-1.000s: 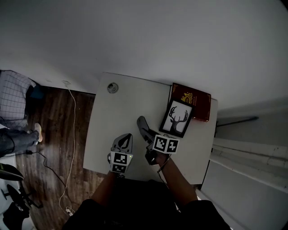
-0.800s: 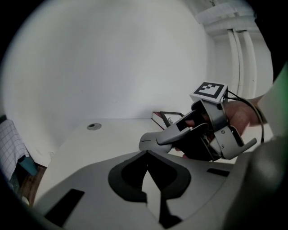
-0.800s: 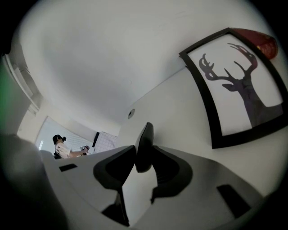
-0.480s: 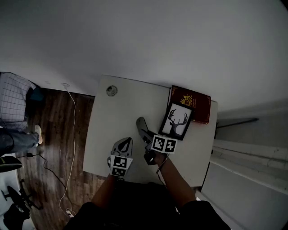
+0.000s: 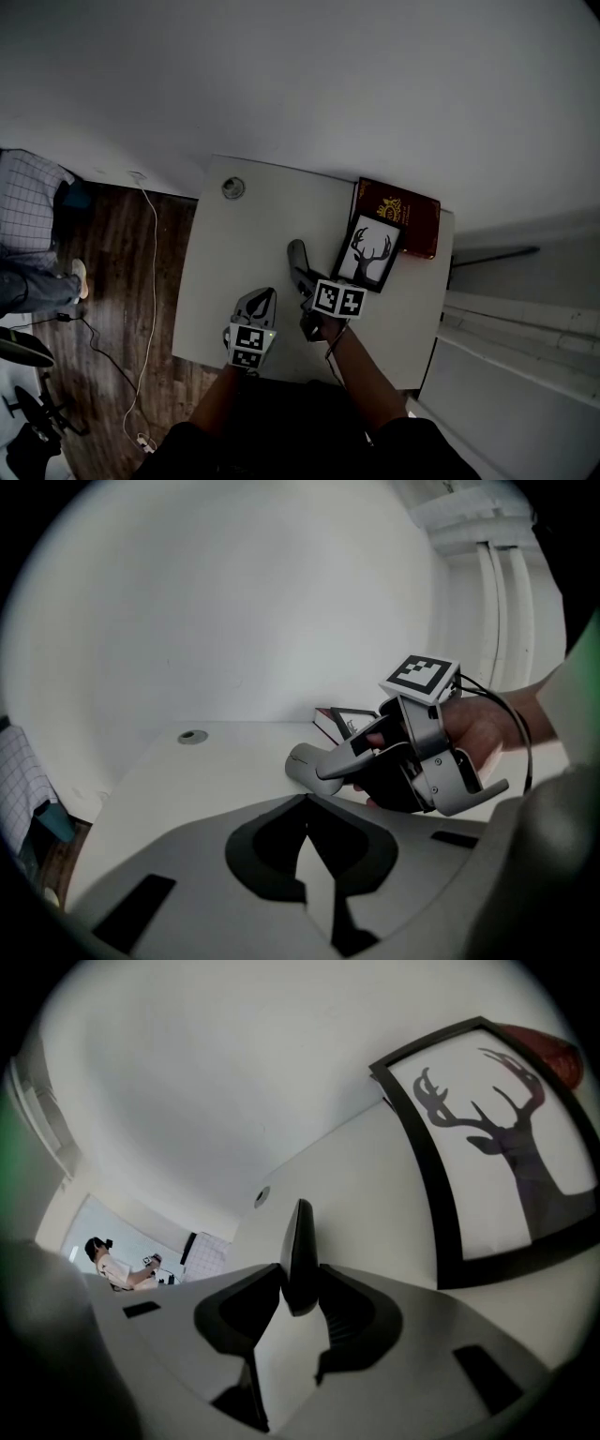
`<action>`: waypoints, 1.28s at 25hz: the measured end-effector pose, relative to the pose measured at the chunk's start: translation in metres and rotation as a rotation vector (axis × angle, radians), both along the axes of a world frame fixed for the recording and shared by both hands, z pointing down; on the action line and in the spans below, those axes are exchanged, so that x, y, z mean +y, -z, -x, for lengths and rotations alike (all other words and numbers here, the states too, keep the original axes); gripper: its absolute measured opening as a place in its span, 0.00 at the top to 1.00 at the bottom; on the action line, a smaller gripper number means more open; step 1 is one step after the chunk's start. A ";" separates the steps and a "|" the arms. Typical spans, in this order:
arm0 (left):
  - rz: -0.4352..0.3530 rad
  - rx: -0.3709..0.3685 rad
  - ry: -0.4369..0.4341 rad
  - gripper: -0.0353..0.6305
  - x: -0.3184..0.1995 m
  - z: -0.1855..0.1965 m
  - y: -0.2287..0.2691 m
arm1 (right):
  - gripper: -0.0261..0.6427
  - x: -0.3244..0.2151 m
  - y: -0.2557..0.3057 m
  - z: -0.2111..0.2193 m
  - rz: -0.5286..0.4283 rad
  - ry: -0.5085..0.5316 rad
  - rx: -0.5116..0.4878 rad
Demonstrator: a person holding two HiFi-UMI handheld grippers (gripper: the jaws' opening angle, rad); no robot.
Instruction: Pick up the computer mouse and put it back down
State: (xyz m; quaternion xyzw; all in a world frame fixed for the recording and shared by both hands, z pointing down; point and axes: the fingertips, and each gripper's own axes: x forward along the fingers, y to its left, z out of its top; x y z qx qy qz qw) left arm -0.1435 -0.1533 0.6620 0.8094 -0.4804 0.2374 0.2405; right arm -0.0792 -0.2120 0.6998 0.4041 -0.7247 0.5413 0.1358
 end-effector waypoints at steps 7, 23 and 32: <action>0.008 0.005 -0.001 0.94 0.004 0.001 -0.002 | 0.73 -0.006 -0.003 -0.002 -0.044 0.039 0.094; 0.013 0.000 -0.001 0.94 0.006 0.000 -0.003 | 0.68 -0.014 -0.002 -0.014 -0.133 0.101 0.243; 0.001 -0.003 0.001 0.94 0.007 0.001 0.000 | 0.68 -0.017 0.004 -0.020 -0.173 0.097 0.284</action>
